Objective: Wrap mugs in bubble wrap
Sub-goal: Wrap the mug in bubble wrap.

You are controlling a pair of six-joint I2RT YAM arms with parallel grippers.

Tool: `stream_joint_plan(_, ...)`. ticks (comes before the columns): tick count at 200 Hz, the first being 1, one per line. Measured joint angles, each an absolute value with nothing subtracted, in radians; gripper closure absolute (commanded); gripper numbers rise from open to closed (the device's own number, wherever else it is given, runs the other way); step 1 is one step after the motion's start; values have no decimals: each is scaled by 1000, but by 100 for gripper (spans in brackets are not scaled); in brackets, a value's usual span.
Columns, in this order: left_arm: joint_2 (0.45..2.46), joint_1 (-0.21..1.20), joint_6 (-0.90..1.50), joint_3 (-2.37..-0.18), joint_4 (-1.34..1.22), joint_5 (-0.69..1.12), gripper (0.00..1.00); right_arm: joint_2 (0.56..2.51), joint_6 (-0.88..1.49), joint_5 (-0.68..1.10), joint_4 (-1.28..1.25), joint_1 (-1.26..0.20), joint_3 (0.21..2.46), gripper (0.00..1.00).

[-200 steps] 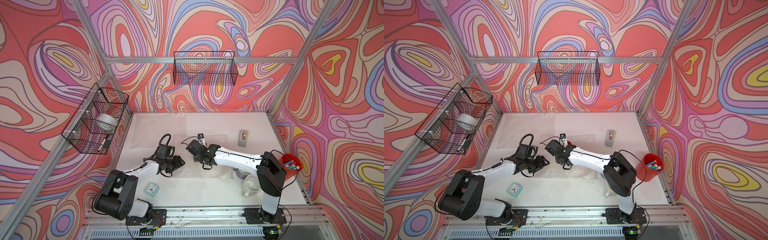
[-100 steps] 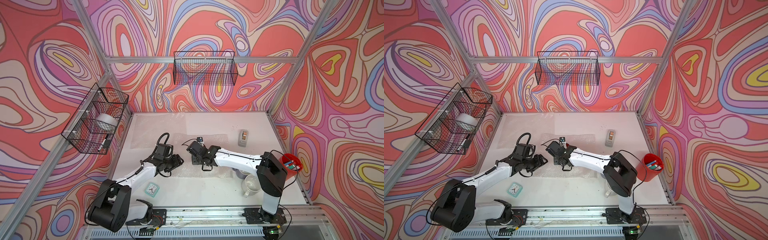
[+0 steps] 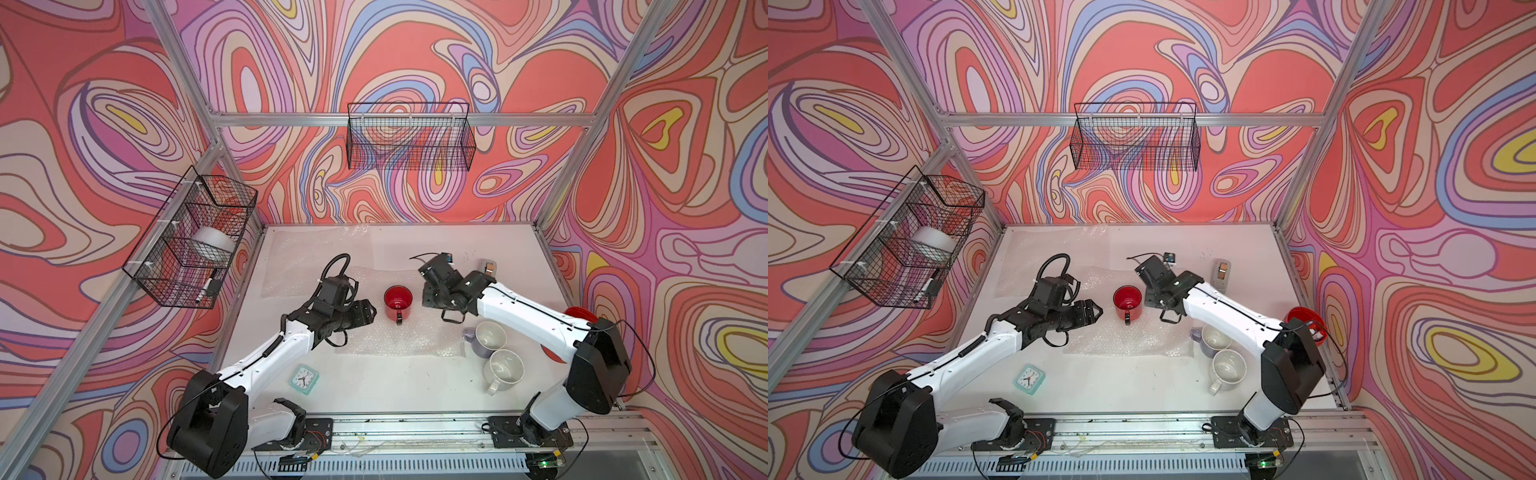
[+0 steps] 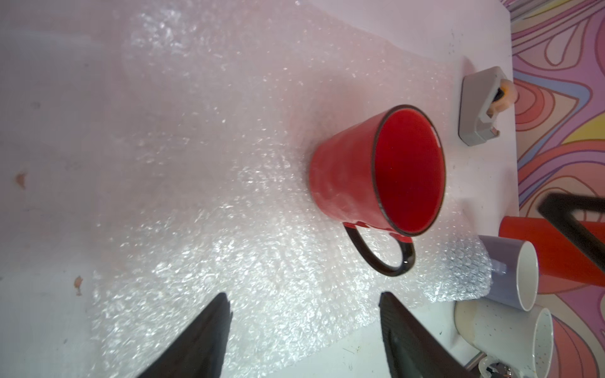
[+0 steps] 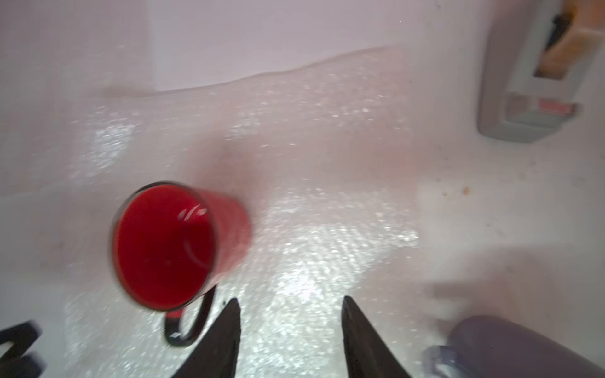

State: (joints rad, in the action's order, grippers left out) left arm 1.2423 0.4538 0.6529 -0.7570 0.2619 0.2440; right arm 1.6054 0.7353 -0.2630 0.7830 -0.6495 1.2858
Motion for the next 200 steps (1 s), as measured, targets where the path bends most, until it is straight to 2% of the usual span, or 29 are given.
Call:
stream_joint_plan(16, 1247, 479, 630, -794, 262, 234, 25, 1634, 702, -224, 836, -525, 1276, 48)
stream_joint_plan(32, 1262, 497, 613, -828, 259, 232, 26, 1648, 670, -176, 887, -471, 1275, 48)
stream_joint_plan(81, 1306, 514, 602, -838, 228, 232, 26, 1654, 601, -75, 963, -463, 1273, 47)
stream_joint_plan(150, 1365, 548, 595, -878, 216, 239, 25, 1789, 517, -20, 949, -405, 1273, 44)
stream_joint_plan(200, 1365, 550, 595, -881, 213, 238, 26, 1830, 492, 89, 915, -376, 1262, 45)
